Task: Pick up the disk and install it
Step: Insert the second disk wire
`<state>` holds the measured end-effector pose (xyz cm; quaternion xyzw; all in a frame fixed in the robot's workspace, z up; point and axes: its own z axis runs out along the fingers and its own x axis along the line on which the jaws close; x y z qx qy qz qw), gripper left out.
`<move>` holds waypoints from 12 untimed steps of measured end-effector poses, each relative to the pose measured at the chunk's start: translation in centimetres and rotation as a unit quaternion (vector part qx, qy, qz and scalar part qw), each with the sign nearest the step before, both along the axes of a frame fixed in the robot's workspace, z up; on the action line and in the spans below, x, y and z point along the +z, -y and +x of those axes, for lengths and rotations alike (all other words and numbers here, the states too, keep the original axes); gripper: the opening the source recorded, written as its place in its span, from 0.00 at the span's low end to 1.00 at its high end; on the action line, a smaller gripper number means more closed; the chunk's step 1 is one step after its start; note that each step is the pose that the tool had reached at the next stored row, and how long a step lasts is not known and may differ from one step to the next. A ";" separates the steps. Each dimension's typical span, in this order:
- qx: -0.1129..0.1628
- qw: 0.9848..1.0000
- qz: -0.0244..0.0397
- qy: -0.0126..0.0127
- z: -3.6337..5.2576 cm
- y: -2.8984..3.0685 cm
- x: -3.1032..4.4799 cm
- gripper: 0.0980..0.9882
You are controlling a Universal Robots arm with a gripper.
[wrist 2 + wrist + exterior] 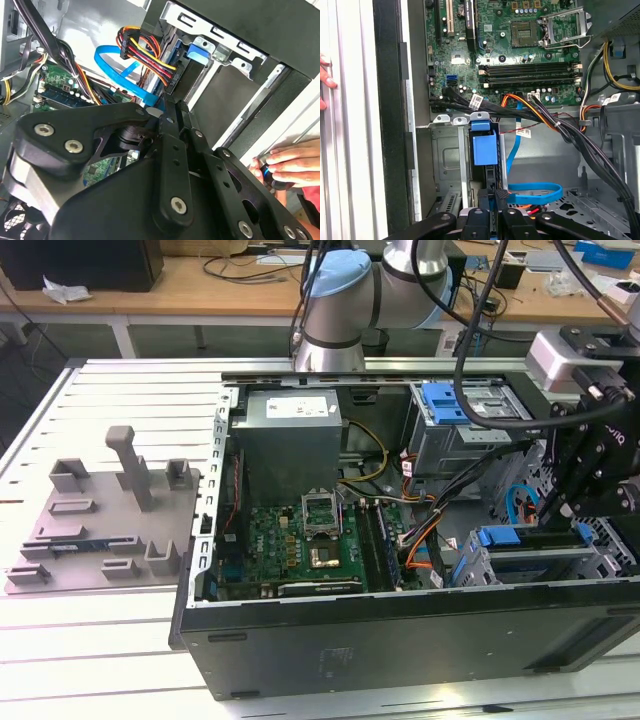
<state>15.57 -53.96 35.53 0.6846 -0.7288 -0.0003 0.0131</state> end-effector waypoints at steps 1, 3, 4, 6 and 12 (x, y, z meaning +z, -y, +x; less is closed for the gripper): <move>0.000 1.000 0.000 0.000 0.00 0.01 -0.01 0.07; 0.000 1.000 0.000 0.000 0.00 0.05 -0.01 0.07; 0.000 1.000 0.000 0.000 0.00 0.07 -0.01 0.07; 0.000 1.000 0.000 0.000 0.03 0.10 -0.01 0.07; 0.000 1.000 0.000 0.000 0.14 0.11 -0.24 0.07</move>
